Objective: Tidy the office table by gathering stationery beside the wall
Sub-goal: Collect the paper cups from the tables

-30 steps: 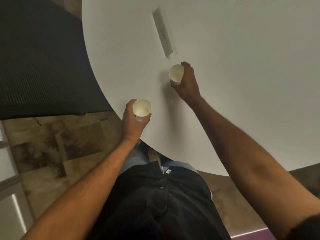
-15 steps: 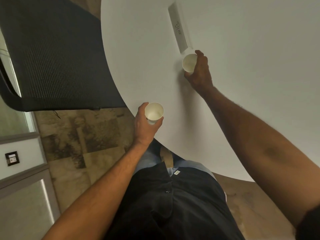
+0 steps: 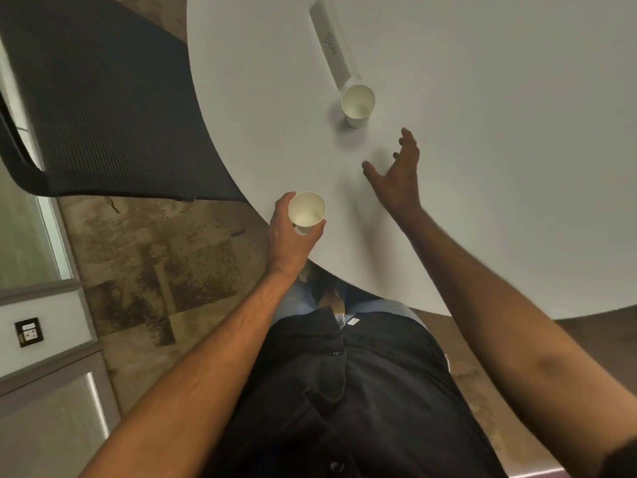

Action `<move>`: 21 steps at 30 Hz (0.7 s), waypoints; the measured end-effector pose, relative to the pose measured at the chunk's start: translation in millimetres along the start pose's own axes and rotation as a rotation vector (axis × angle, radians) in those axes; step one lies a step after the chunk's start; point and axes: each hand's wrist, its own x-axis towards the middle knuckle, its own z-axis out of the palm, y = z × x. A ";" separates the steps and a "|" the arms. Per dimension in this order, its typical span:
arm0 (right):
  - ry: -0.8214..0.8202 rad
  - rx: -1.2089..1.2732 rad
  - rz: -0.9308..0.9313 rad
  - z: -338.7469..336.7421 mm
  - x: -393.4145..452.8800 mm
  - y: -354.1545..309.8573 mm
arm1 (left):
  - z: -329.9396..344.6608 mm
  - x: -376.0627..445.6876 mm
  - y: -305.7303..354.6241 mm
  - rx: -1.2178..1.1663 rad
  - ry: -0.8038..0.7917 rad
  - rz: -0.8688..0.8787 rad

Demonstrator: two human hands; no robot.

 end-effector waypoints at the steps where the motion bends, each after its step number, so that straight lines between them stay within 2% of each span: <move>1: -0.002 0.028 0.023 0.3 -16.0 0.3 | 0.6 -3.6 0.9 -0.004 -0.009 0.014; 4: -0.045 0.067 0.054 -0.1 -67.3 -2.9 | 2.9 -19.3 4.9 -0.012 -0.059 0.070; 8: -0.254 0.107 0.083 -6.7 -126.9 -8.5 | 8.4 -39.3 11.7 -0.034 -0.129 0.161; 10: -0.306 0.165 0.097 -14.7 -150.5 -11.2 | 10.7 -47.2 14.3 -0.052 -0.175 0.199; 15: -0.271 0.218 0.145 -42.3 -208.9 -20.0 | 16.3 -79.1 11.7 -0.080 -0.268 0.278; 18: -0.176 0.188 0.098 -59.3 -239.6 -9.6 | 28.2 -110.4 6.4 -0.146 -0.292 0.340; 21: -0.160 0.168 0.122 -75.9 -269.3 8.4 | 41.5 -149.2 2.0 -0.165 -0.341 0.343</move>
